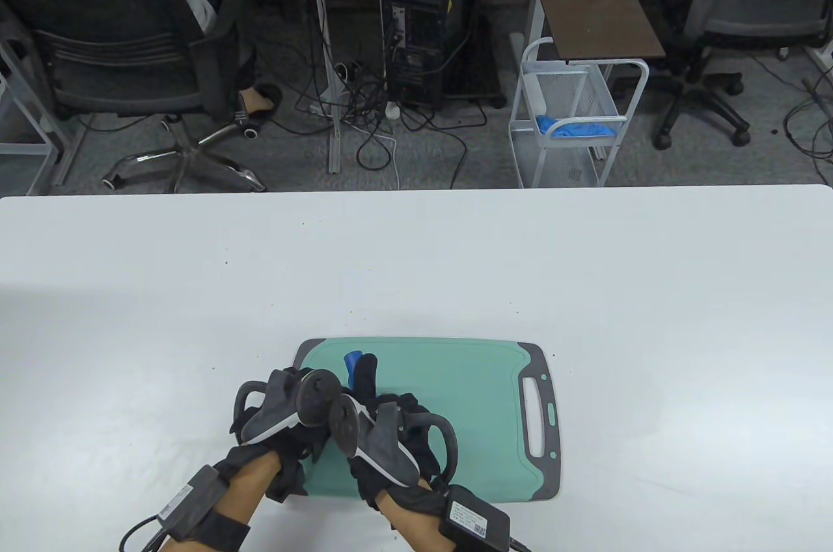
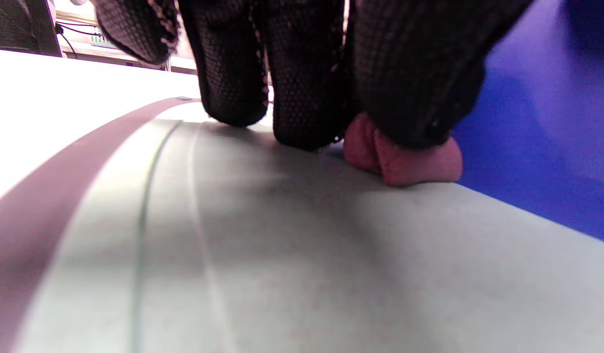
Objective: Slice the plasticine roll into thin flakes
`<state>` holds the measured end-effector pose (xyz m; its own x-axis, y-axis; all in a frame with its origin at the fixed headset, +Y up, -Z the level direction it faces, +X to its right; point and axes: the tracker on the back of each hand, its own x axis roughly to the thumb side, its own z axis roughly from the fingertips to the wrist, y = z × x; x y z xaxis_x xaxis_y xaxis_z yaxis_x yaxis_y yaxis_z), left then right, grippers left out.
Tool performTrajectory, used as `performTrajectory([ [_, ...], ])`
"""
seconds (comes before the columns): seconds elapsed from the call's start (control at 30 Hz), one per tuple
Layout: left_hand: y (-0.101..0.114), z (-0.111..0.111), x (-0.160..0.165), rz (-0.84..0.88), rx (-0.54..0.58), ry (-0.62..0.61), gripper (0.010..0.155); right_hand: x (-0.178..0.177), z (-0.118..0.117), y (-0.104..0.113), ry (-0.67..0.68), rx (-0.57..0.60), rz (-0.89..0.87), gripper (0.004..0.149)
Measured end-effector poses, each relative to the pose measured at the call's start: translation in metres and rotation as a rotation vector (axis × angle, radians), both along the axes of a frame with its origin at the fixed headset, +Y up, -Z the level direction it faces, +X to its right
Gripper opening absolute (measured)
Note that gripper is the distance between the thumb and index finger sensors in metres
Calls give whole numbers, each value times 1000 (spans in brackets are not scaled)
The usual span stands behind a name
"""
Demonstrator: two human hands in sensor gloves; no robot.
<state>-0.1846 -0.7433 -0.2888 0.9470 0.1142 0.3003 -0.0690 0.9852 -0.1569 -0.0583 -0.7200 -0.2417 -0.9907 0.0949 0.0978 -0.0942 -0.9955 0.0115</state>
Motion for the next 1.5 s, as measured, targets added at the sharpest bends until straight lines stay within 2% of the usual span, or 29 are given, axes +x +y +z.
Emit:
performTrajectory([
  [0.4, 1, 0, -2, -23, 34, 32, 56, 11, 14, 11, 17, -10, -46, 83],
  [0.87, 0, -1, -8, 12, 20, 36, 48, 15, 23, 29, 9, 16, -95, 82],
  [1.17, 1, -3, -10, 23, -39, 16, 48, 14, 23, 29, 3, 16, -98, 83],
  [1.5, 0, -2, -9, 6, -17, 11, 45, 9, 24, 28, -9, 18, -103, 82],
])
